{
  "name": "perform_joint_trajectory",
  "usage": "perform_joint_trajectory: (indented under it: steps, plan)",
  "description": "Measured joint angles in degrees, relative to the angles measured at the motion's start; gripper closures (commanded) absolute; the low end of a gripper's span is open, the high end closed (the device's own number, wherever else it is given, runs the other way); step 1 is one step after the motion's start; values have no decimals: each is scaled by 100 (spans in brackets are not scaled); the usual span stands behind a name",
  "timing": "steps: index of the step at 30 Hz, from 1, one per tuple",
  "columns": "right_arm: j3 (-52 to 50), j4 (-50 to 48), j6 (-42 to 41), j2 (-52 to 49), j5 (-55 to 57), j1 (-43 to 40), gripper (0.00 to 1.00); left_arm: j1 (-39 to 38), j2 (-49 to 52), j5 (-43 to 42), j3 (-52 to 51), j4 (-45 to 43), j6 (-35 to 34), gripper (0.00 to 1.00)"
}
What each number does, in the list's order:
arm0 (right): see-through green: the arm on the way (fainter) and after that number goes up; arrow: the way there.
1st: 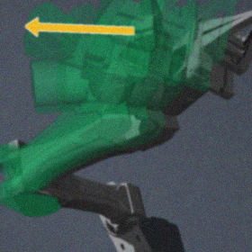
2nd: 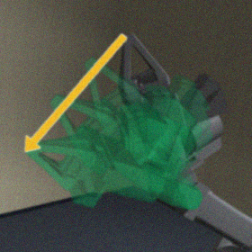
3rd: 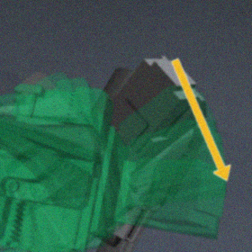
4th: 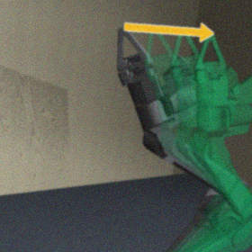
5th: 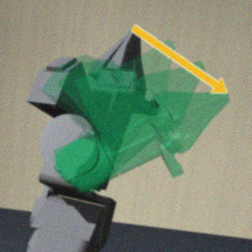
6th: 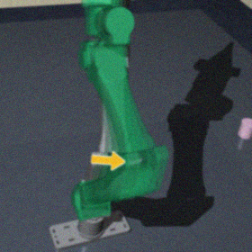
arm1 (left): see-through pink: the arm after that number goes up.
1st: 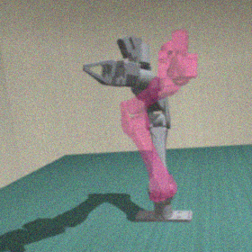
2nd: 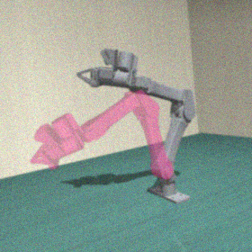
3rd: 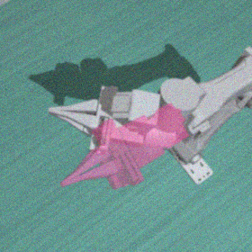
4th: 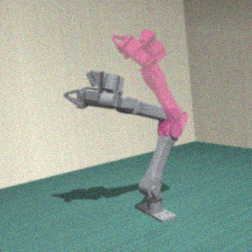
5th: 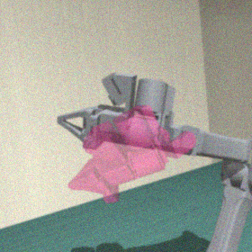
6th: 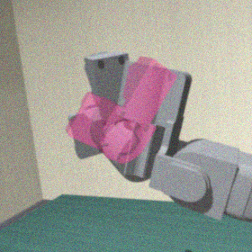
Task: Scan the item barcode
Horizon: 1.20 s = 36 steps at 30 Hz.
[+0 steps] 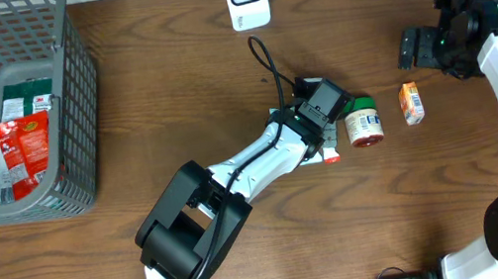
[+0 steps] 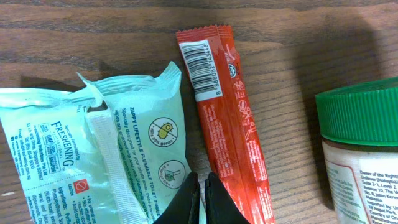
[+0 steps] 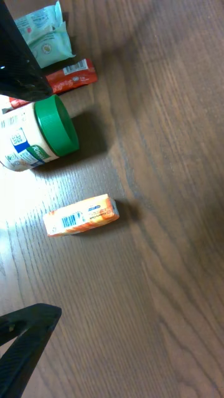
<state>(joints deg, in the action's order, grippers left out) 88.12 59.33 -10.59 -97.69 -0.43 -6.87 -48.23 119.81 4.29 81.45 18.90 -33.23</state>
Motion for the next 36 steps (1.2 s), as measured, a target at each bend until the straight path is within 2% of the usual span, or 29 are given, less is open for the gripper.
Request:
perform_joint_trajectory:
  steps: [4,7,9,11,12,16,20,23,26,27,28,30,32,33,36]
  plan:
    - [0,-2,0,0,0,0,1,0,-13,17,0,2,0,91]
    - [0,0,0,0,-2,0,1,0,-184,-4,0,61,39,83]
    - [0,-2,0,0,0,0,1,4,-450,-87,13,293,125,72]
    - [0,0,0,0,0,0,1,35,-861,-146,304,911,378,52]
    - [0,-2,-2,0,0,0,1,101,-1132,-129,807,1521,619,46]
    - [2,-2,0,0,0,0,1,640,-1628,192,2472,3375,1220,32]
    - [2,0,-2,0,-2,0,1,1921,-2079,756,4041,4579,1648,21]
    - [2,0,0,0,0,0,1,3248,-2341,1064,4623,5056,1978,16]
    - [2,-2,0,0,0,0,1,4631,-2387,1156,4684,5399,2149,14]
    - [2,0,-2,0,0,0,1,5016,-2330,1156,4682,5523,2164,15]
    - [2,-2,0,0,0,0,1,5357,-2264,1154,4675,5615,2170,22]
    - [2,0,0,0,-2,0,1,5908,-2170,1121,4623,5720,2203,24]
    - [2,0,0,0,0,0,1,6437,-2079,1086,4489,5775,2192,18]
    - [2,0,0,0,0,0,1,6623,-2048,1078,4406,5783,2197,10]
    - [2,-2,-2,0,0,0,1,7171,-1895,975,4124,5807,2247,0]
